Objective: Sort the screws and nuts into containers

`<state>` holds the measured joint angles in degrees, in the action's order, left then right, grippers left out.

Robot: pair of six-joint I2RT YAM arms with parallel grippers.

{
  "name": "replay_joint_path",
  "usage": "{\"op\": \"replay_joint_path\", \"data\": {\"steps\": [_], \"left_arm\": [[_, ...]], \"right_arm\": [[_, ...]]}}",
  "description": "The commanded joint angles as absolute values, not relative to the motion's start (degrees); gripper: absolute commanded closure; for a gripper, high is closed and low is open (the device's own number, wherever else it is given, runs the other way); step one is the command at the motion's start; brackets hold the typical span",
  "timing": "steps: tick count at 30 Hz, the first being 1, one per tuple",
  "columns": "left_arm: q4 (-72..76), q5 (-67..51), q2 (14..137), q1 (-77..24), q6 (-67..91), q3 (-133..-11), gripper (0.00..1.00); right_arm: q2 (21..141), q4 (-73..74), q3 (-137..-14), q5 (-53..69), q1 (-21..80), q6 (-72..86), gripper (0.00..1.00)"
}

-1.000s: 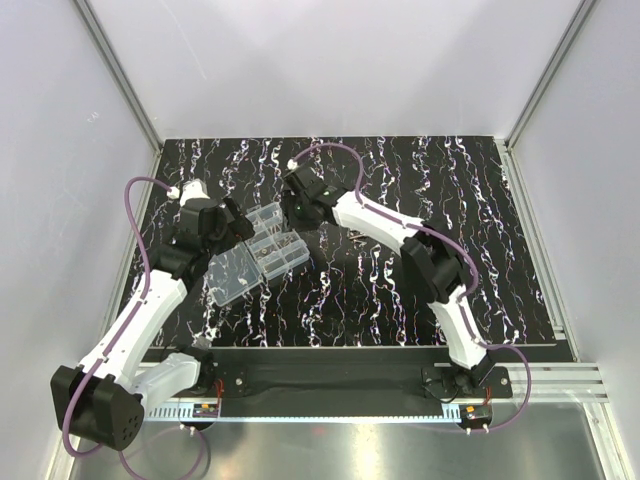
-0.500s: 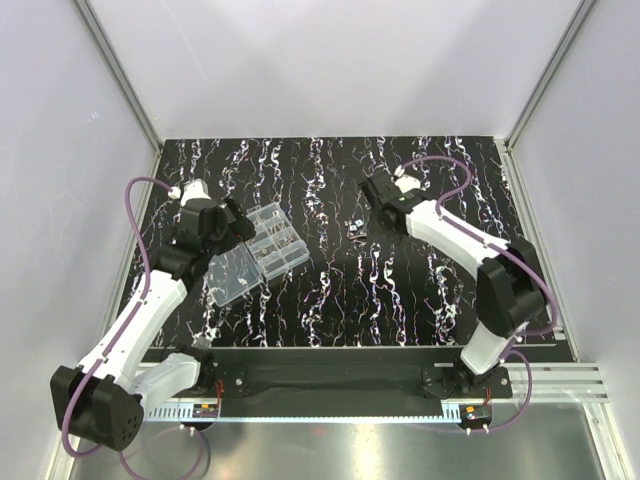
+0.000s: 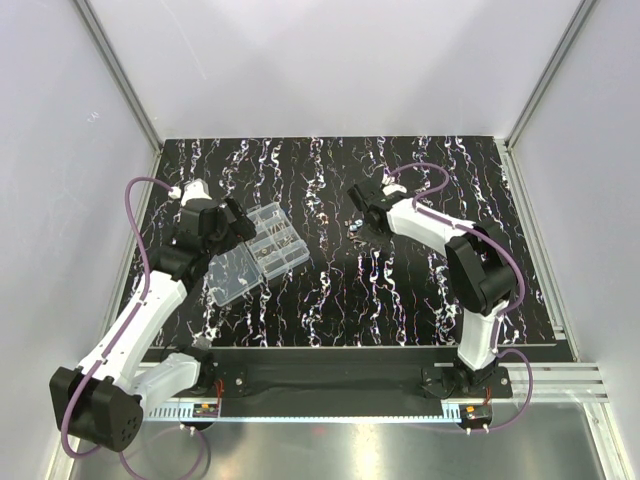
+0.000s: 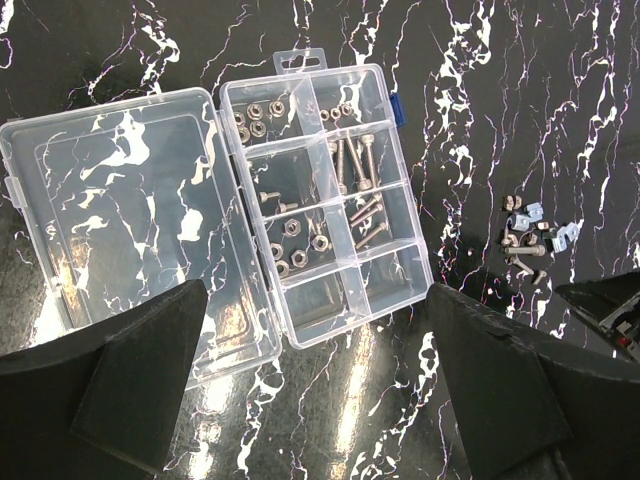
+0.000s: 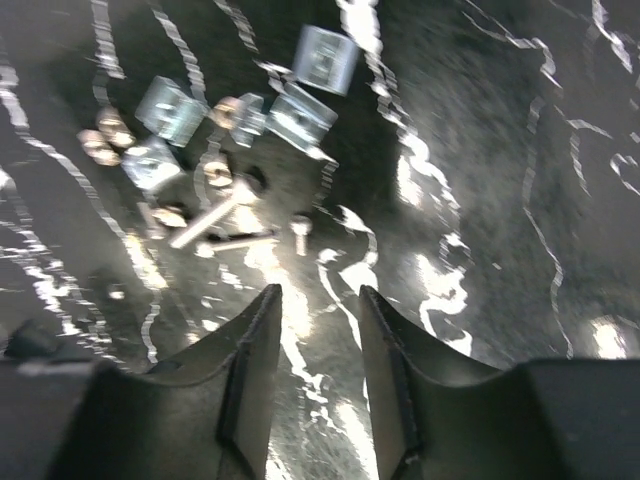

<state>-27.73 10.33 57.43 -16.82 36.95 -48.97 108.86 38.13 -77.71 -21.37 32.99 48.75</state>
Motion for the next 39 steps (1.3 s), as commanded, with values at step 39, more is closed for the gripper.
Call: {"op": "replay_joint_path", "data": {"steps": [39], "left_arm": [[-26.37,10.99,58.01,-17.05,36.56,-49.04,0.01]], "right_arm": [[114.70,35.68,-78.23,-22.50,31.73,47.02,0.69]]}}
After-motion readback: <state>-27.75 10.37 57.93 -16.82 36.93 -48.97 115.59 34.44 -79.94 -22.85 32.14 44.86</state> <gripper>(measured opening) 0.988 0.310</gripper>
